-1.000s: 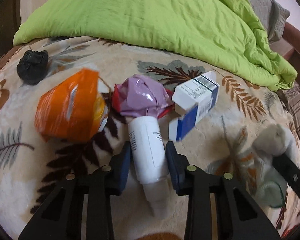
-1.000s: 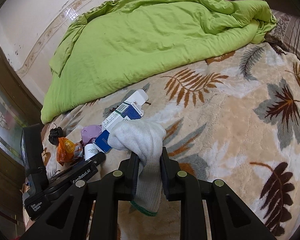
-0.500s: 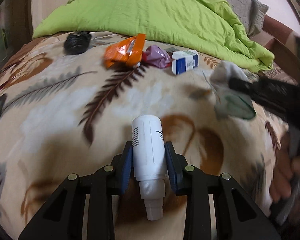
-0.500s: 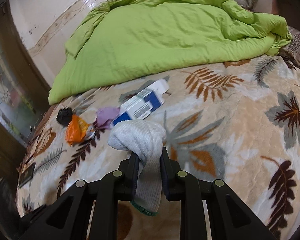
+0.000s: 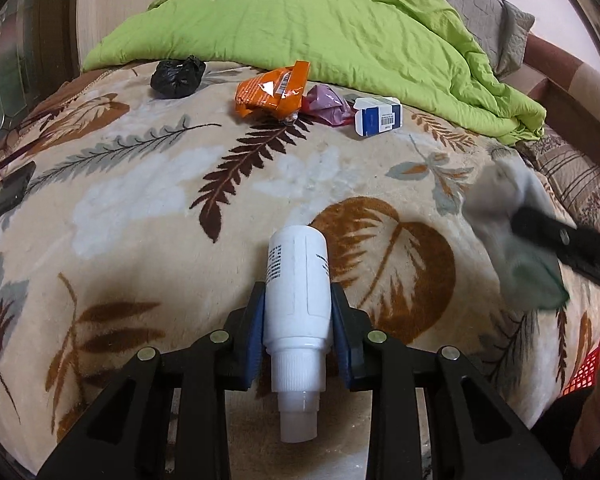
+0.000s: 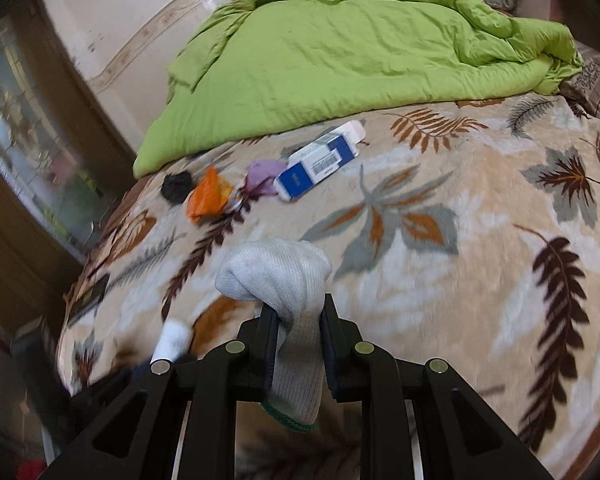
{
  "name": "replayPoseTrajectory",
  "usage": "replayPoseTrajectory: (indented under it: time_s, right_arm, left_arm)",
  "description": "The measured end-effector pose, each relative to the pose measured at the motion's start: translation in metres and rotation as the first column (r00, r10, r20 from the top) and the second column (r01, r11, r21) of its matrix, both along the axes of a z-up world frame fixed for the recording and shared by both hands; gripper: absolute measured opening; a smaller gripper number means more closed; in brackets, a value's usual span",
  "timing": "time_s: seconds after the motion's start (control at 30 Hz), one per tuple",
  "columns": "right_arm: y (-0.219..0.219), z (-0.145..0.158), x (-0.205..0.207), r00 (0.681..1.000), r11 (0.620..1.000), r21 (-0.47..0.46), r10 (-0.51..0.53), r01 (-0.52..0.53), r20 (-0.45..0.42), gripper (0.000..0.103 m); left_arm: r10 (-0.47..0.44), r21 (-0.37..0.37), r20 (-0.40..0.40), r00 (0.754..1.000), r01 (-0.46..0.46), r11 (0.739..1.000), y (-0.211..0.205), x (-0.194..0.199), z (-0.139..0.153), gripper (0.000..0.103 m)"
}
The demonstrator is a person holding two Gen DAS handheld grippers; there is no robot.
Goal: Collect trash
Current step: 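Hold the white sock and white bottle lifted above the bed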
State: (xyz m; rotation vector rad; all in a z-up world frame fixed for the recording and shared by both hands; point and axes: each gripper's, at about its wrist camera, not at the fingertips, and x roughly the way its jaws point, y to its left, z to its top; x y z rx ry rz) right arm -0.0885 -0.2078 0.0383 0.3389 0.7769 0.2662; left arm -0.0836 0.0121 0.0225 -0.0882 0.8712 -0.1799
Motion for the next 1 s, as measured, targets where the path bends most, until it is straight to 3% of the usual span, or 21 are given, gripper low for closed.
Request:
replayPoseTrajectory:
  time_s: [0.4, 0.8, 1.0]
  right_arm:
    - [-0.004, -0.003, -0.011, 1.000, 1.000, 0.014, -0.022, 0.022, -0.009, 0.022]
    - [-0.036, 0.025, -0.045, 0.990, 0.994, -0.070, -0.074, 0.083, 0.121, 0.022]
    - [-0.035, 0.021, -0.040, 0.993, 0.994, -0.071, -0.070, 0.077, 0.096, 0.022]
  left_arm:
    - [-0.006, 0.035, 0.071, 0.997, 0.003, 0.999, -0.003, -0.010, 0.008, 0.029]
    - [-0.012, 0.062, 0.242, 0.970, -0.003, 0.998, -0.009, -0.027, 0.035, 0.029]
    - [-0.027, 0.045, 0.255, 0.967, 0.016, 0.999, -0.009, -0.025, 0.038, 0.029]
